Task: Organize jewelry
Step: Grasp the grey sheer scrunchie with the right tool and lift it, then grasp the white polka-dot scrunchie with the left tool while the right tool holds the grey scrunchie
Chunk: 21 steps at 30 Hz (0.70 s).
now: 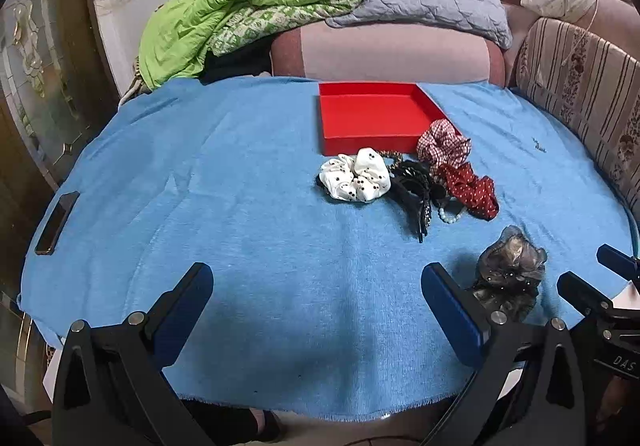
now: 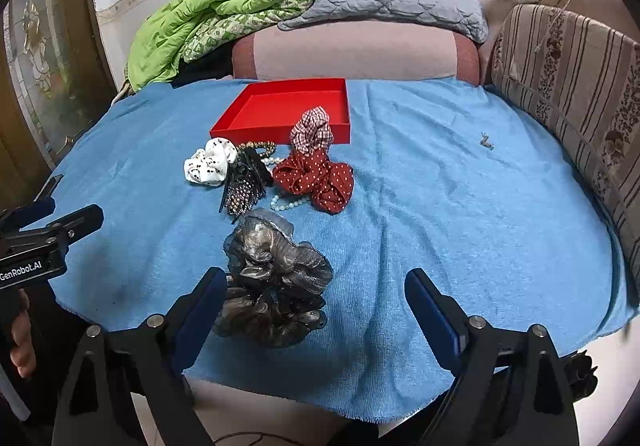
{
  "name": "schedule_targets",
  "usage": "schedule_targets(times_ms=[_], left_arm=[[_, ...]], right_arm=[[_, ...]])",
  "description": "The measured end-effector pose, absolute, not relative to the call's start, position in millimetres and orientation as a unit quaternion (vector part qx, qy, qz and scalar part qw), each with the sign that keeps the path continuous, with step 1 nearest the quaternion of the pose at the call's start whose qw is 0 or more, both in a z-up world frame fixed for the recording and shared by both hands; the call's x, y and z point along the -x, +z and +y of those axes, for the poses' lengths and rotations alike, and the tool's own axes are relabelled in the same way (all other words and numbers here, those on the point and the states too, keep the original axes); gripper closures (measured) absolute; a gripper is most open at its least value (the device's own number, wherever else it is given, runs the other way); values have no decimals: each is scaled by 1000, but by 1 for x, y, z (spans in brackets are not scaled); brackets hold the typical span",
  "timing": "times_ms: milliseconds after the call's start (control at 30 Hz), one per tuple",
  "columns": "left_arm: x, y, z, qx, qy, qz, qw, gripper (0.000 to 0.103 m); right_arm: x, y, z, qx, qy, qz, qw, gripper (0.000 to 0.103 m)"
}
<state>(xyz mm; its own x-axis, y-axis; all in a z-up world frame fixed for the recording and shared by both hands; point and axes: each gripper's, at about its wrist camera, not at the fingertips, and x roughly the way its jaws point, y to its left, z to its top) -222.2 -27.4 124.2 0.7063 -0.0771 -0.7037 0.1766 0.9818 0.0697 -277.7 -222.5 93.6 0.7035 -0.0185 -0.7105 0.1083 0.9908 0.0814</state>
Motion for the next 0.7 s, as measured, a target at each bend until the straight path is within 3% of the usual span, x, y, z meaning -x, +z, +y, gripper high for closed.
schedule_targets(times_ms=[433,700], left_arm=[[233,126,-11,-69,-76,386,917,0],[197,117,17,-21,-81,409,909,0]], right_arm=[[285,99,-210,-62,-30,389,919,14],[248,78,-218,-68,-18,418,906,23]])
